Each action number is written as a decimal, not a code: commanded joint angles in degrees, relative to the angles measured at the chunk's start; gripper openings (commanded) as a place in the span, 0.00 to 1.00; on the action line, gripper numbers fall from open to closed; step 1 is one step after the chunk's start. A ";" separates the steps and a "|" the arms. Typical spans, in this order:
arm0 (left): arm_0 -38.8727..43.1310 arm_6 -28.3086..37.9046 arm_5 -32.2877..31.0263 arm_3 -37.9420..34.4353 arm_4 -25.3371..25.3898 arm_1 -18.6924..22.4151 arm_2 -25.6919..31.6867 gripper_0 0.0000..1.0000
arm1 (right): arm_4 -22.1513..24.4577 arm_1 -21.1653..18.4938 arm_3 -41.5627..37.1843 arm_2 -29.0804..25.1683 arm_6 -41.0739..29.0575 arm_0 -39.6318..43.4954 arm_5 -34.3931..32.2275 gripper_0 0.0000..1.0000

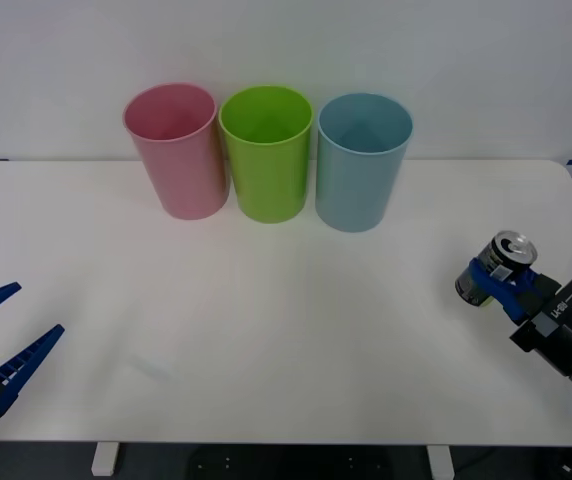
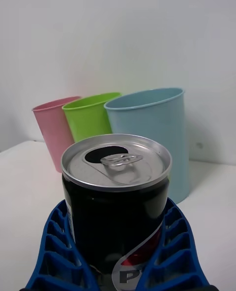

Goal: Grasp the object on the table and drop it into the matching bin: aluminum can to the light blue bin, PET bottle to the pink bin.

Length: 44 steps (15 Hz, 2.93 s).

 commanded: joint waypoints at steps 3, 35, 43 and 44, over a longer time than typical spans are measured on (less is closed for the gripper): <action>0.00 0.00 0.00 0.00 0.00 0.00 0.00 1.00 | 1.26 -4.05 -5.23 0.00 -9.42 -1.07 0.99 0.00; 0.00 0.00 0.00 0.00 0.00 0.00 0.00 1.00 | 41.16 8.43 27.90 2.46 -27.70 -55.04 18.21 0.00; 0.00 0.00 0.00 0.00 0.00 0.00 0.00 1.00 | 43.44 10.98 30.19 2.55 -24.62 -56.62 23.93 0.06; 0.00 0.00 0.00 0.00 0.00 0.00 0.00 1.00 | 43.36 10.89 30.19 2.55 -24.53 -56.62 23.93 0.12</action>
